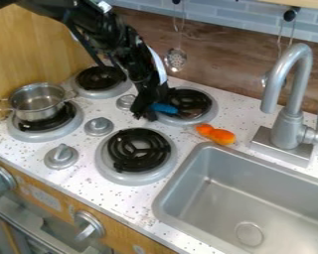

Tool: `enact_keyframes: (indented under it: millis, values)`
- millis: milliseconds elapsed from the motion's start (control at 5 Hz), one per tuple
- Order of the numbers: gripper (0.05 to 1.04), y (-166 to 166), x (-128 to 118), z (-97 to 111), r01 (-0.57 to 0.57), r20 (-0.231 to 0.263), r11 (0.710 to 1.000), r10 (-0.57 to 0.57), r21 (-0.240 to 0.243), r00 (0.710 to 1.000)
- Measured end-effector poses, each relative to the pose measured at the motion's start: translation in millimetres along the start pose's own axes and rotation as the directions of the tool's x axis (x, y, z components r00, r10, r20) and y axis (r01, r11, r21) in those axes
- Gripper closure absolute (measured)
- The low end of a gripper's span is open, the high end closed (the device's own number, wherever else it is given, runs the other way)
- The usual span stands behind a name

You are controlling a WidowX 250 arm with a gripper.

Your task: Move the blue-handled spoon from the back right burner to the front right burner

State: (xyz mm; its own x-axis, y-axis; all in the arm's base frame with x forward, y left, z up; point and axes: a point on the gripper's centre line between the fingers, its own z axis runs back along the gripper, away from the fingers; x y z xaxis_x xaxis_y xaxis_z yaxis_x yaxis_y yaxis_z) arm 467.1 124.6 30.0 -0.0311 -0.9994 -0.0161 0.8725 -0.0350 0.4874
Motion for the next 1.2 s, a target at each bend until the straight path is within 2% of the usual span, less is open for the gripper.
enact_keyframes:
  millis: [200,400,600,800,1200]
  values:
    - [0.567,-1,0,0,0.033,-0.032,0.999,-0.033,-0.014,0.999]
    - [0.639,-5,-3,4,0.031,-0.037,0.999,-0.031,-0.018,0.999]
    - [0.642,-15,0,4,0.053,-0.001,0.998,-0.053,-0.045,0.999]
    - [0.642,-16,13,14,0.073,0.087,0.995,-0.067,-0.062,0.994]
    - [0.642,-5,33,73,0.088,0.176,0.996,-0.082,-0.028,0.981]
